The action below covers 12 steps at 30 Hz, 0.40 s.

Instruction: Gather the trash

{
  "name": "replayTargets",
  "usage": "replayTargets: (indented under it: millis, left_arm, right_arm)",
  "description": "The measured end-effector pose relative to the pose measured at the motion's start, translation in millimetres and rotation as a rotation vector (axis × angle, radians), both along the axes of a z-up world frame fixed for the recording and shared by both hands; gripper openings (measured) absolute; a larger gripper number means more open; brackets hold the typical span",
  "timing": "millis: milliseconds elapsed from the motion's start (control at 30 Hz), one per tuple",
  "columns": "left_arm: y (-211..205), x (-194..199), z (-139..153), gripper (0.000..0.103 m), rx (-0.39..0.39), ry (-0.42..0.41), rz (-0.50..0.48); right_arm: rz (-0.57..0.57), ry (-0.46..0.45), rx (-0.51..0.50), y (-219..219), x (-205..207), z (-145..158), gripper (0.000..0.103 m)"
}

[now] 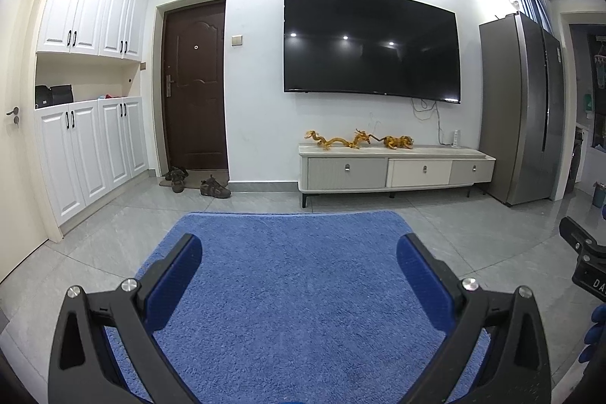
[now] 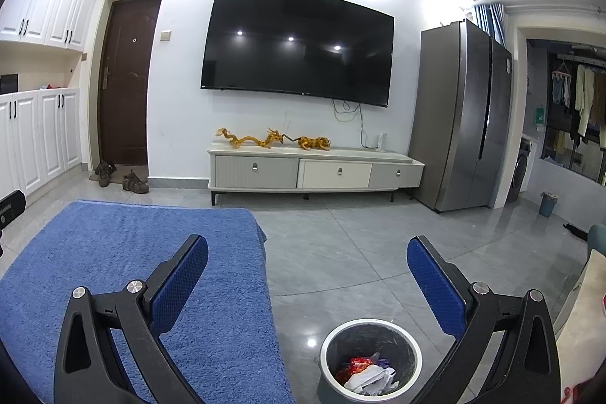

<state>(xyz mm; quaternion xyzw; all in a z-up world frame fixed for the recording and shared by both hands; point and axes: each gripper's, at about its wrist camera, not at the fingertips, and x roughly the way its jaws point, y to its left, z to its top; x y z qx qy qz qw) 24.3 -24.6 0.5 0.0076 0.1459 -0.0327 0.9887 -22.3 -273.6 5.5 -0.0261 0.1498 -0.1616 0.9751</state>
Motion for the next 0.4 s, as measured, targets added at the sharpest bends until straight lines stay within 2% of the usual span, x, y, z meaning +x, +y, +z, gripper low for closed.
replayTargets:
  millis: [400]
  left_arm:
    - [2.3,1.8,-1.3,0.103,-0.002,0.005,0.000]
  right_arm:
    - [0.003,0.006,0.002,-0.9,0.0,-0.5,0.103]
